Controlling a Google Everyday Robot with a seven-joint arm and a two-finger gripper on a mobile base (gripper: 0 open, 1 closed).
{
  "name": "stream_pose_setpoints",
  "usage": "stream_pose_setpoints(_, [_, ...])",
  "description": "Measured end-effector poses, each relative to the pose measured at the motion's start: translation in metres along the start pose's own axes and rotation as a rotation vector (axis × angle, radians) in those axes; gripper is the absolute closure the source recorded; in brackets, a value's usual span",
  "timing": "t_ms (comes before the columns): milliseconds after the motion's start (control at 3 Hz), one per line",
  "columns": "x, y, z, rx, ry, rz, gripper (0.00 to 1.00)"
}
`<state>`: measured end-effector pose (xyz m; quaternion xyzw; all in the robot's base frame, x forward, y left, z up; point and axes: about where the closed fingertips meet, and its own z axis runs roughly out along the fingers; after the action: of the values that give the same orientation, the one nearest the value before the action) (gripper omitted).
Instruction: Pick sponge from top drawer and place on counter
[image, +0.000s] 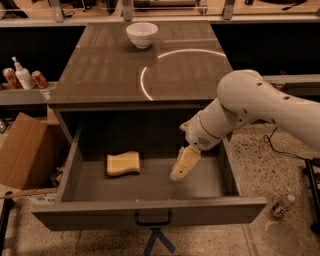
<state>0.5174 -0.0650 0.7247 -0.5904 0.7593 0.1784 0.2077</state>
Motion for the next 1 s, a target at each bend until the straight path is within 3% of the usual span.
stream_pose_setpoints(333, [0.004, -0.022, 0.04, 0.015, -0.033, -0.007, 0.0])
stream_pose_setpoints(667, [-0.003, -0.034, 0.077, 0.069, -0.055, -0.038, 0.0])
stream_pose_setpoints(1000, [-0.016, -0.043, 0.109, 0.091, -0.098, -0.081, 0.0])
